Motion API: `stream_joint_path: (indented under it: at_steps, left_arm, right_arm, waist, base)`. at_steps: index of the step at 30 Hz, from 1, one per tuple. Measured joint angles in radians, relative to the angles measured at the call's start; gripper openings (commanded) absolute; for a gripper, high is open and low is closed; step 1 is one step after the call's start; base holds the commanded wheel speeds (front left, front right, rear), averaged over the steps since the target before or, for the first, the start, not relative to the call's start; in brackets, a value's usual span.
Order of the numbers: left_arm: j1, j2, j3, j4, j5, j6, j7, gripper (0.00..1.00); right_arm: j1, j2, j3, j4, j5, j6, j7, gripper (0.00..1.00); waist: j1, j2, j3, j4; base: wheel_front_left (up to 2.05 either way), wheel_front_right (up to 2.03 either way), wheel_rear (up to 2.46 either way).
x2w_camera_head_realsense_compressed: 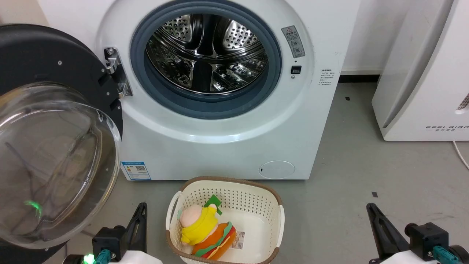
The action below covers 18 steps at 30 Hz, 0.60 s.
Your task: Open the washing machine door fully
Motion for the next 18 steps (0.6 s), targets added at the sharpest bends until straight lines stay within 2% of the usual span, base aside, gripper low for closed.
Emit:
stream_joint_path:
  at_steps: [18]
  left_arm:
    - [-0.019, -0.009, 0.018, -0.012, 0.025, -0.009, 0.019, 0.0]
  right_arm:
    - [-0.024, 0.0, 0.004, 0.015, -0.015, 0.0, -0.005, 0.0]
  waist:
    - [0.0, 0.0, 0.005, -0.002]
  base:
    - [0.0, 0.0, 0.0]
